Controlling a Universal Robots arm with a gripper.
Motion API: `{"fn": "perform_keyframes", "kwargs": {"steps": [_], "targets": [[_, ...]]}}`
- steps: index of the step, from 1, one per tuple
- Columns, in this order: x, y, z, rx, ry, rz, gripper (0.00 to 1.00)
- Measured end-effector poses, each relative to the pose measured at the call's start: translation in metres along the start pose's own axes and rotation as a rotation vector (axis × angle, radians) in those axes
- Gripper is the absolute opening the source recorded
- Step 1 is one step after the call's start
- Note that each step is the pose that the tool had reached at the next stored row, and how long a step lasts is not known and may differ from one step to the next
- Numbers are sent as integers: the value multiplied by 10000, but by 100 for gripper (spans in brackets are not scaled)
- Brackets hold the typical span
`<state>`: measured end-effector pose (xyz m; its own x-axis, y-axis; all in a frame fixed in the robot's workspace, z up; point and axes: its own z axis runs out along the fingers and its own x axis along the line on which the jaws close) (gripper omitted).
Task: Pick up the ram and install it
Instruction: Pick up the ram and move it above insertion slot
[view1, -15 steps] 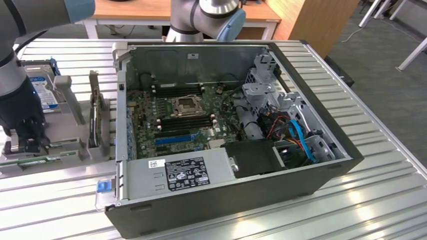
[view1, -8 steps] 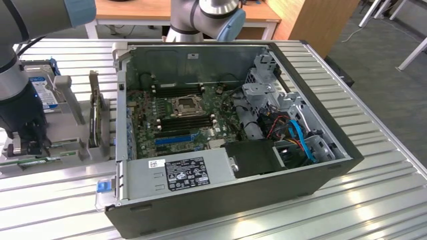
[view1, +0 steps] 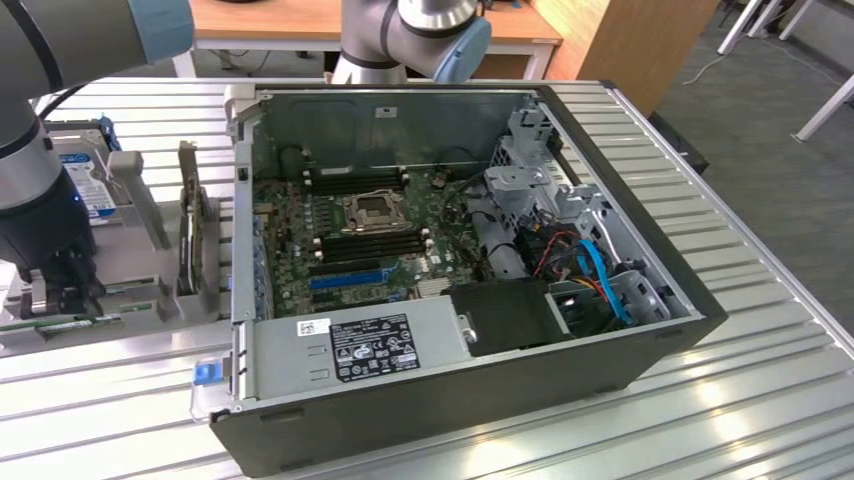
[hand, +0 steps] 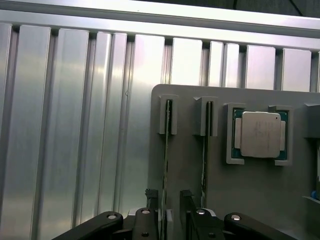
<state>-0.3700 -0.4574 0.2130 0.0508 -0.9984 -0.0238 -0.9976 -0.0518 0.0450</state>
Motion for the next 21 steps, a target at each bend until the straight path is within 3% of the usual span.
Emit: {"fn": "perform_keyframes", "kwargs": {"steps": [13, 21], "targets": [[3, -5, 111, -1, 0, 0, 31], [3, -15, 116, 1, -1, 1, 31]]}}
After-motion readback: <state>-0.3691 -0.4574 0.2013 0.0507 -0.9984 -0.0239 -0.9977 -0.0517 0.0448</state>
